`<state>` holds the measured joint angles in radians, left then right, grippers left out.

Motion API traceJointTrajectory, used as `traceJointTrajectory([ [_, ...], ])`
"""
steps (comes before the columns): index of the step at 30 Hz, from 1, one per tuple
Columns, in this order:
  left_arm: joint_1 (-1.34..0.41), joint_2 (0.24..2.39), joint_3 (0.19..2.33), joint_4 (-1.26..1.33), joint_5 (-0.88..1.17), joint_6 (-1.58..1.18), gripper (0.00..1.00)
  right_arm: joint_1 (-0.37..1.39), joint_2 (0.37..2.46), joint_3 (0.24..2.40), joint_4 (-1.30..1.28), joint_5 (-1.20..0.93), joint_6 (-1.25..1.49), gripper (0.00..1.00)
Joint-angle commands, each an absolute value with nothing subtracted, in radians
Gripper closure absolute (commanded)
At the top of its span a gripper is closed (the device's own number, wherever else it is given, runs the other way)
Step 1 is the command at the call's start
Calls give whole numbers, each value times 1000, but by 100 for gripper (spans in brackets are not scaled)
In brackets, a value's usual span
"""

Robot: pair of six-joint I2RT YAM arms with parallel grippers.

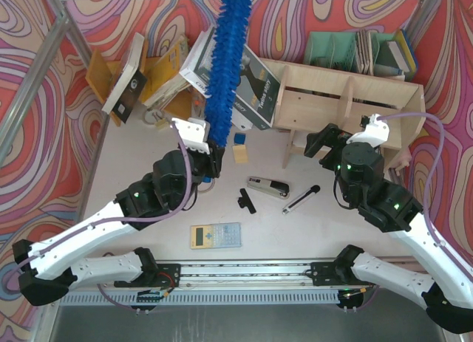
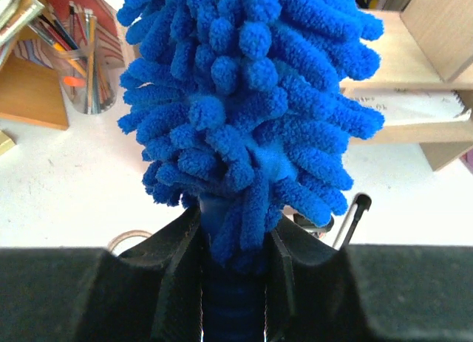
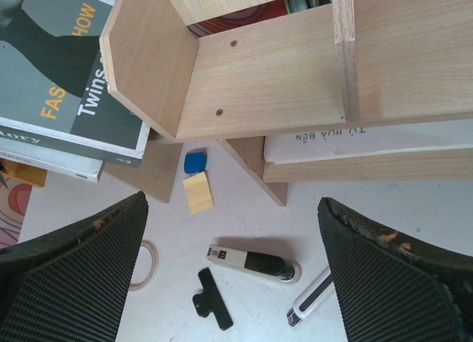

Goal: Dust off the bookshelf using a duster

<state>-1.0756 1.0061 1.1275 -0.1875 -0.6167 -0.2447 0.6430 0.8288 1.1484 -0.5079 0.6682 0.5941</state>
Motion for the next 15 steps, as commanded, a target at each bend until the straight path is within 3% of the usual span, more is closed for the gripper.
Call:
traceJointTrajectory([
  [1,-1075,1022,1092,-130,-558,-210,100,644,825,1142,-530,674,608,14],
  [15,-1070,1123,1024,-58,-446,-278,100,644,830,1152,-531,669,604,14],
])
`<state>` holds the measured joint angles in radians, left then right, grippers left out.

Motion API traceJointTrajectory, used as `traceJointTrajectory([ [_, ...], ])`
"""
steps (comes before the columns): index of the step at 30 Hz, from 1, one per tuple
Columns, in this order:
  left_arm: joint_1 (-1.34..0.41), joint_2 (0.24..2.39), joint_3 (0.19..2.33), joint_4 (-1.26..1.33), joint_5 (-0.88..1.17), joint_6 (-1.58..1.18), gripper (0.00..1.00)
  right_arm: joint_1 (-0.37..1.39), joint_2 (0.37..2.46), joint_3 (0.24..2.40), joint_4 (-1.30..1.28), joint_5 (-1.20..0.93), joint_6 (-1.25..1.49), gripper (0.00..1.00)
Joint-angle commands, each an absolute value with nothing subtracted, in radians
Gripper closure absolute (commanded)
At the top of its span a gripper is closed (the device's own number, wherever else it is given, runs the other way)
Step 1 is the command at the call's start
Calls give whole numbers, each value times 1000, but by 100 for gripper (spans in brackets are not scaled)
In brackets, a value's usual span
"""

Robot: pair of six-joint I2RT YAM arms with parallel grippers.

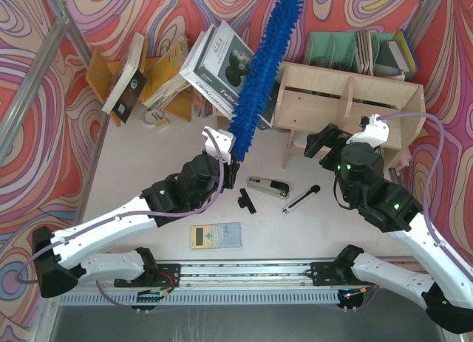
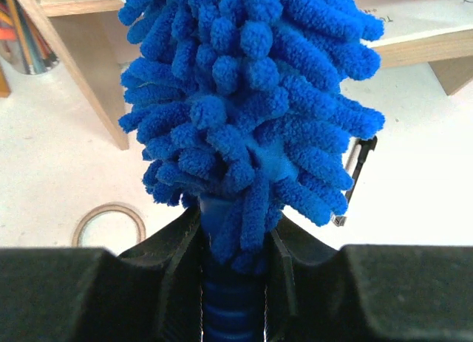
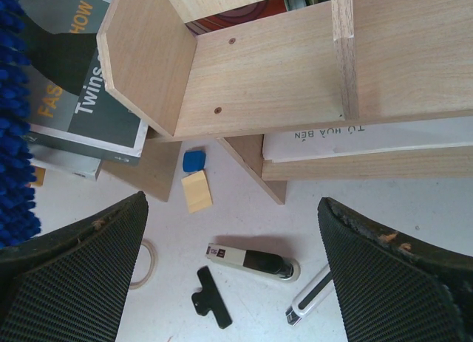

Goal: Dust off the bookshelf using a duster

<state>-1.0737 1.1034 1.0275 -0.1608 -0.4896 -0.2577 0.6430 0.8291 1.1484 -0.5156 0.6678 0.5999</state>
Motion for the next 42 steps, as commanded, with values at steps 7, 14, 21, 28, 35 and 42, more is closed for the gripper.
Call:
traceJointTrajectory([
  [7,-1071,1138,1070,-78,-445,-254,100,644,833,1156,-529,673,600,14],
  [14,-1071,1079,1091,-114,-511,-221,100,644,834,1154,-525,675,595,14],
  [21,-1069,1042,1029,-113,-541,-244,100,644,832,1144,-523,676,596,14],
  [28,-1070,1079,990,-80,-475,-302,100,644,830,1147,-532,675,600,14],
  [35,-1071,1150,985,-25,-401,-345,100,644,824,1141,-536,679,605,14],
  [42,-1071,1199,1024,-46,-351,-341,100,644,826,1145,-534,681,600,14],
])
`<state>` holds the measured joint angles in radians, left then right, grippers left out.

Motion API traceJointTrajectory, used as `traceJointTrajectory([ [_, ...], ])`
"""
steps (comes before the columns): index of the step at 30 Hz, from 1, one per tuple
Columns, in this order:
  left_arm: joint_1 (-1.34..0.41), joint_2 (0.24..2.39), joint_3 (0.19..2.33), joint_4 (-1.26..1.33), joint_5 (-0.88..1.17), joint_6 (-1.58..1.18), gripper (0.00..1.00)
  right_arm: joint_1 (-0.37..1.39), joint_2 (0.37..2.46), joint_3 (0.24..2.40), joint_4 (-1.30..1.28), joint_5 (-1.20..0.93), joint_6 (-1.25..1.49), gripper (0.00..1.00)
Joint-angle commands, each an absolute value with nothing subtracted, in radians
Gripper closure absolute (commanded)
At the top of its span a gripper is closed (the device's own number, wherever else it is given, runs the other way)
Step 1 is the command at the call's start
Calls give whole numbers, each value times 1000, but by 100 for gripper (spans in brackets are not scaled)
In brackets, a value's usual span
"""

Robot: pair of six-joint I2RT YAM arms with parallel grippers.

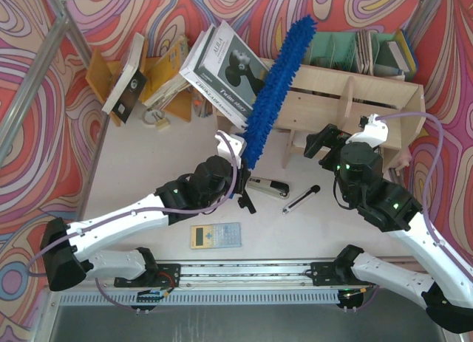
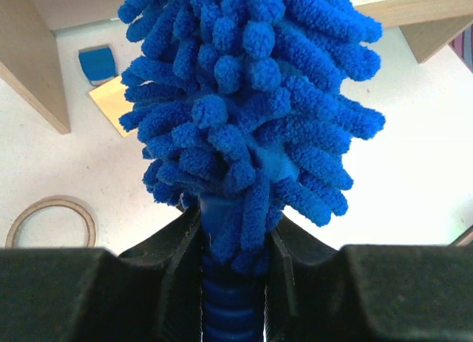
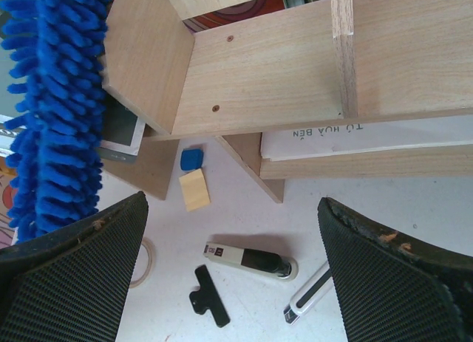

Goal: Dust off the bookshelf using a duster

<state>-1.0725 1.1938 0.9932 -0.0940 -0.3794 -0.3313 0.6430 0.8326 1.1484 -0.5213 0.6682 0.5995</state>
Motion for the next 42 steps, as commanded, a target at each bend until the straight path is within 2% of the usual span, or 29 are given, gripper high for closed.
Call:
traceJointTrajectory([
  [1,-1071,1197,1035,-60,-355,-336,100,644,825,1144,-535,681,600,14],
  [12,-1069,1045,1101,-163,-520,-316,100,644,820,1137,-529,678,603,14],
  [18,-1063,1050,1150,-204,-564,-351,100,644,820,1135,-528,674,610,14],
  [30,-1050,1157,1168,-207,-480,-443,100,645,819,1139,-530,676,605,14],
  [42,-1062,1191,1113,-75,-375,-468,100,644,824,1139,-518,683,586,14],
])
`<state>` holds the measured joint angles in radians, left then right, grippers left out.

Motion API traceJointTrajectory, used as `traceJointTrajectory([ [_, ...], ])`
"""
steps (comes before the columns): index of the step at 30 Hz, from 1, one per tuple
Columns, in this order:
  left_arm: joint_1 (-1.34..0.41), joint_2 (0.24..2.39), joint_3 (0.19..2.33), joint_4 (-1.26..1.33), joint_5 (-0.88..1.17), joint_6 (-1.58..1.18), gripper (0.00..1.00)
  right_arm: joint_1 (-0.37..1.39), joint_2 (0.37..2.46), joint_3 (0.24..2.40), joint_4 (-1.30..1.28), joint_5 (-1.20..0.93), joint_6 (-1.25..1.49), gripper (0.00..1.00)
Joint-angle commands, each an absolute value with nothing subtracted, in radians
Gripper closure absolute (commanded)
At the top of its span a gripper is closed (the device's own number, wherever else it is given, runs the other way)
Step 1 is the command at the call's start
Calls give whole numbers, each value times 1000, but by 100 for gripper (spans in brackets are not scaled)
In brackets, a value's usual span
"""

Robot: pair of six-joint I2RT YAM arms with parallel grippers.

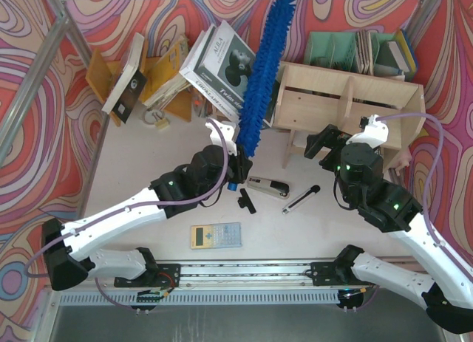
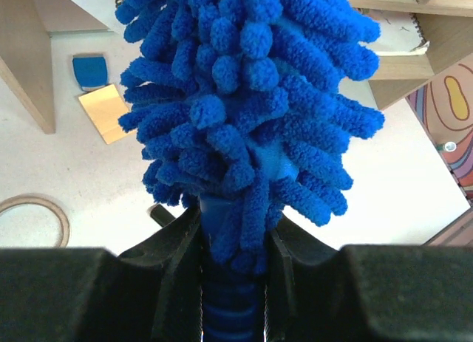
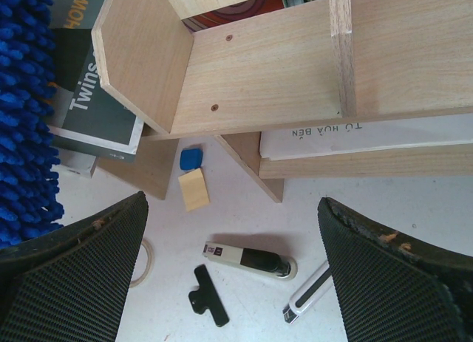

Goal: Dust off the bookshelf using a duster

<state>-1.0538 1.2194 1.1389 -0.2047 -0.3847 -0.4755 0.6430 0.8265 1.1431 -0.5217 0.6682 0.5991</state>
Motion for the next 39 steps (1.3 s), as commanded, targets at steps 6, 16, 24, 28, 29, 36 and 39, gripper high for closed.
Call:
traceJointTrajectory([
  [6,-1096,1131,1058,52,-419,-373,100,644,821,1131,-513,688,584,14],
  [16,-1180,991,933,205,-660,-244,100,644,817,1123,-516,689,588,14],
  [24,-1179,830,825,337,-815,-157,100,644,824,1120,-518,682,591,14],
  [28,-1180,798,789,430,-914,-122,100,644,827,1121,-516,680,594,14],
  [29,-1180,796,779,458,-942,-122,100,644,827,1121,-517,679,593,14],
  [36,-1132,902,762,619,-996,-187,100,644,834,1123,-516,669,593,14],
  [39,-1076,964,755,657,-982,-283,100,644,833,1123,-521,669,593,14],
])
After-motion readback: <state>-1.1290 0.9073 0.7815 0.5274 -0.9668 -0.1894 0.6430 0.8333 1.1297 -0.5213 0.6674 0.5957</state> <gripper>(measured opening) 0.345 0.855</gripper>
